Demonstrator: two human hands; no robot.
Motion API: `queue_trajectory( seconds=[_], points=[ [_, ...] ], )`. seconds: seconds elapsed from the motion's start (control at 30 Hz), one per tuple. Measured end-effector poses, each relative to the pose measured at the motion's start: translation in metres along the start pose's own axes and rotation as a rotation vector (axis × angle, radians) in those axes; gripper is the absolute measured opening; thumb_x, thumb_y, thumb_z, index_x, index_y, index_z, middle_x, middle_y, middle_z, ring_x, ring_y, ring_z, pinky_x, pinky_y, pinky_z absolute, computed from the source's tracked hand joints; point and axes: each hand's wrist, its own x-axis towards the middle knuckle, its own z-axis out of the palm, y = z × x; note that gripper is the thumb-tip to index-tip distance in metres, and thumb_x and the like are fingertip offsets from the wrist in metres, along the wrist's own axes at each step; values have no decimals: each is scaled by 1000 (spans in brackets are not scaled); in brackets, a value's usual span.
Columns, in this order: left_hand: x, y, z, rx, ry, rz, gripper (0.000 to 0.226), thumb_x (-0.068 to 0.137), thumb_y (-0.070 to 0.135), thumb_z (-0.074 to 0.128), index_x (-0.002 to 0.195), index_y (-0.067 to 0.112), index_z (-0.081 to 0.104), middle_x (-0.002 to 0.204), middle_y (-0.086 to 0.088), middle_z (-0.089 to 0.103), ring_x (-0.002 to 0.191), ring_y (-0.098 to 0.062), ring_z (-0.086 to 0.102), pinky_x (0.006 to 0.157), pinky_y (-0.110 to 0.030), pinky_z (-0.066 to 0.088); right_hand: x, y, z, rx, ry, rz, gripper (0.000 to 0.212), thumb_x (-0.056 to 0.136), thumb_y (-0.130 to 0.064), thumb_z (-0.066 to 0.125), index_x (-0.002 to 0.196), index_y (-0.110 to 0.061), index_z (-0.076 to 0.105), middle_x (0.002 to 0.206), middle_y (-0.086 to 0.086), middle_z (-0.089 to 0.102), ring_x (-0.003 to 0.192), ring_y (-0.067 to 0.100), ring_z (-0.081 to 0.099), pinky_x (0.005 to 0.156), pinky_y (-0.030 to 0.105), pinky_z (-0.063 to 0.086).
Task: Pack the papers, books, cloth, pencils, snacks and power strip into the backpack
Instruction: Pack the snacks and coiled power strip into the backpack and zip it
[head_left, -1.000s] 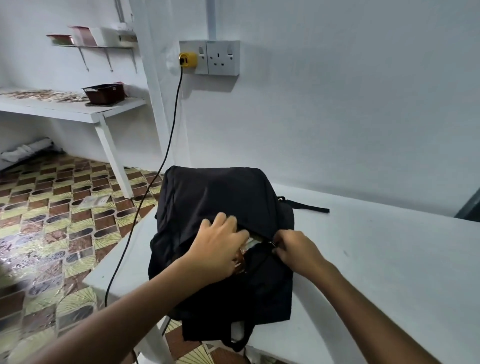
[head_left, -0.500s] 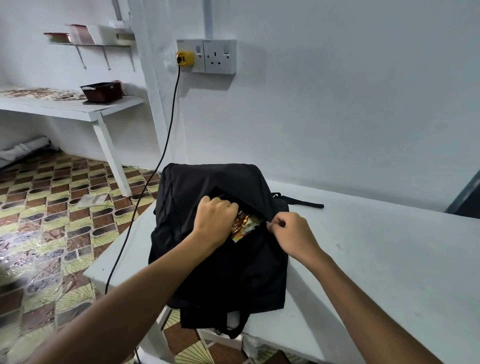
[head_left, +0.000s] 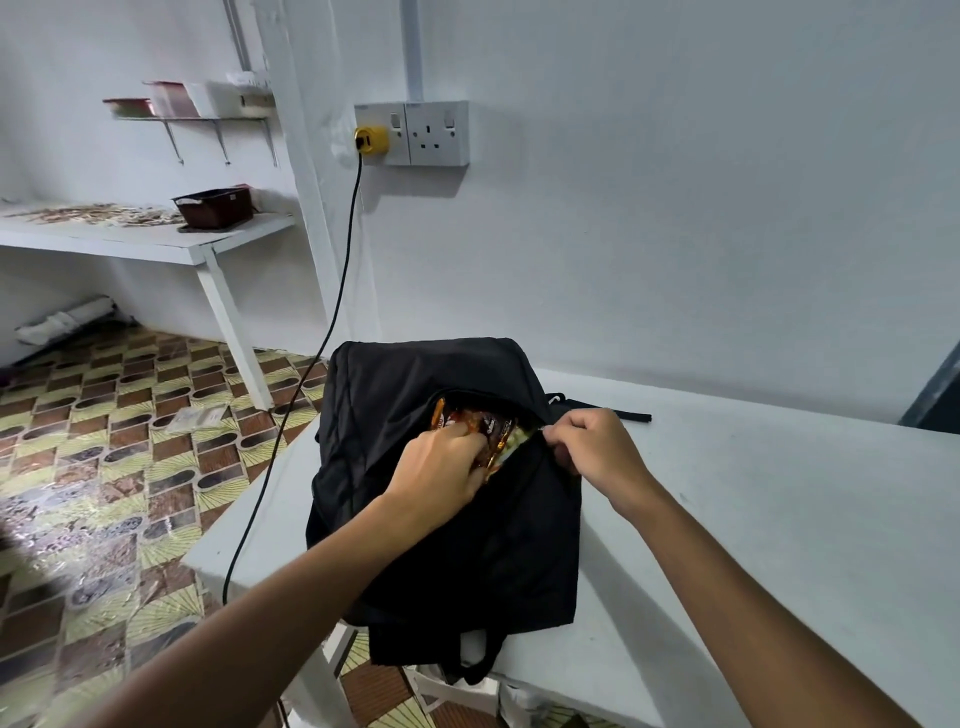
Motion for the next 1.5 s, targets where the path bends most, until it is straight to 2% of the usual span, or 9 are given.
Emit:
queue_trajectory(
  seconds=[0.17, 0.33, 0.47, 0.57, 0.83, 0.9, 1.0, 1.17, 1.5],
  points=[
    [7, 15, -12, -212, 176, 83, 15, 78, 31, 63, 84, 18, 63, 73, 10, 54, 64, -16, 55, 59, -33, 49, 6, -9, -6, 65, -25, 18, 24, 79, -10, 62, 64, 6, 56, 53, 5, 49, 54, 19, 42, 54, 30, 34],
    [43, 45, -13, -305, 16, 59, 26, 76, 31, 66, 99, 20, 63, 88, 3, 54, 77, -18, 55, 73, -36, 49, 11, -14, -7, -43, -28, -6, 23, 75, -14, 59, 61, 2, 51, 60, 9, 45, 59, 19, 40, 59, 34, 32],
    [50, 48, -5, -313, 39, 41, 15, 77, 21, 63, 89, 18, 70, 82, 2, 56, 78, -24, 57, 71, -39, 49, 13, -19, -12, -139, -12, -48, 31, 79, -16, 62, 52, -10, 48, 56, 4, 46, 57, 19, 41, 57, 32, 33],
    [54, 47, -7, -339, 44, 30, 18, 74, 8, 58, 85, 10, 72, 77, -4, 66, 77, -24, 60, 74, -38, 49, 11, -20, -16, -151, -21, -100, 36, 78, -20, 65, 53, -2, 48, 54, 4, 43, 55, 19, 37, 55, 30, 30],
    [58, 54, -13, -331, 23, -117, 17, 79, 12, 54, 76, 7, 70, 73, -9, 68, 75, -29, 60, 67, -32, 48, 4, -10, -16, 229, -56, -95, 13, 85, -3, 54, 75, 0, 62, 67, 8, 60, 65, 21, 54, 61, 32, 46],
    [57, 54, -14, -355, 17, -170, 15, 77, 13, 55, 74, 6, 68, 71, -8, 66, 75, -29, 59, 64, -30, 44, 6, -6, -13, 60, -59, -192, 7, 79, 1, 60, 83, -3, 64, 78, 9, 64, 68, 18, 55, 64, 28, 46],
    [58, 56, -18, -403, 26, -255, 13, 77, 13, 56, 71, 5, 64, 69, -6, 63, 74, -27, 57, 61, -28, 38, 10, 1, -5, -153, -71, -262, 23, 70, -6, 72, 90, -11, 61, 86, 3, 68, 75, 16, 61, 69, 27, 49],
    [53, 68, -19, -244, 22, -272, 15, 84, 21, 53, 75, 8, 55, 80, -9, 62, 74, -31, 54, 61, -32, 36, 16, 7, -3, -426, -16, -402, 14, 76, -10, 60, 87, -15, 67, 85, -2, 67, 83, 18, 61, 73, 36, 50],
    [14, 36, -16, -205, 106, -369, 22, 82, 24, 56, 69, 6, 55, 67, -6, 60, 65, -27, 53, 61, -34, 44, 24, 20, -4, -608, -103, -336, 11, 80, -19, 64, 81, -29, 59, 89, -9, 65, 86, 17, 59, 70, 31, 47]
  ],
)
